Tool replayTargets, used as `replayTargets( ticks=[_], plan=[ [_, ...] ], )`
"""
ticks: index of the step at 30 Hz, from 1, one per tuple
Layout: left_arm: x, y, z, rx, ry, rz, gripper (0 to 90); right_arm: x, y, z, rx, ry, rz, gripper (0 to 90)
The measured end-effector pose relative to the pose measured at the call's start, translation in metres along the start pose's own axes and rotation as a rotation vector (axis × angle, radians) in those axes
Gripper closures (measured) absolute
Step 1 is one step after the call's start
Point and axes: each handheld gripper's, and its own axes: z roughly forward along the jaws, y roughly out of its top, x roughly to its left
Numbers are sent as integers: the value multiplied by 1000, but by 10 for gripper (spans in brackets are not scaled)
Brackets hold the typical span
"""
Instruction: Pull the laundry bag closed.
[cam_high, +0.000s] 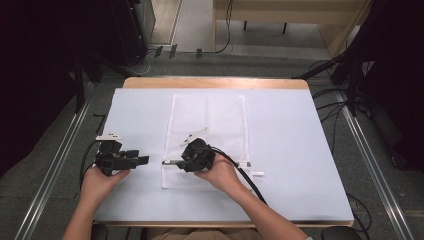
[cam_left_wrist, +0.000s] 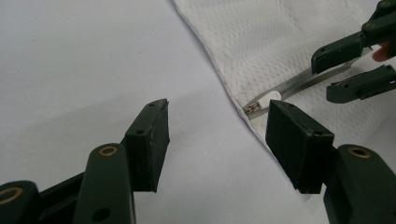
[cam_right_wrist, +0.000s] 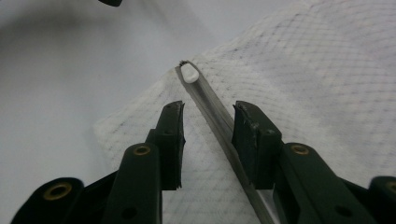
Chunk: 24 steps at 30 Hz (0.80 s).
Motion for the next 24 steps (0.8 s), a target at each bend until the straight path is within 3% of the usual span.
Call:
replayTargets(
  ticks=[10, 24],
  plan=[
    [-1, 0, 1, 1, 1, 1, 402, 6, 6, 17, 1, 31, 12, 719],
    [-1, 0, 1, 1, -1, 1, 403, 10, 13, 36, 26, 46, 33, 736]
  ],
)
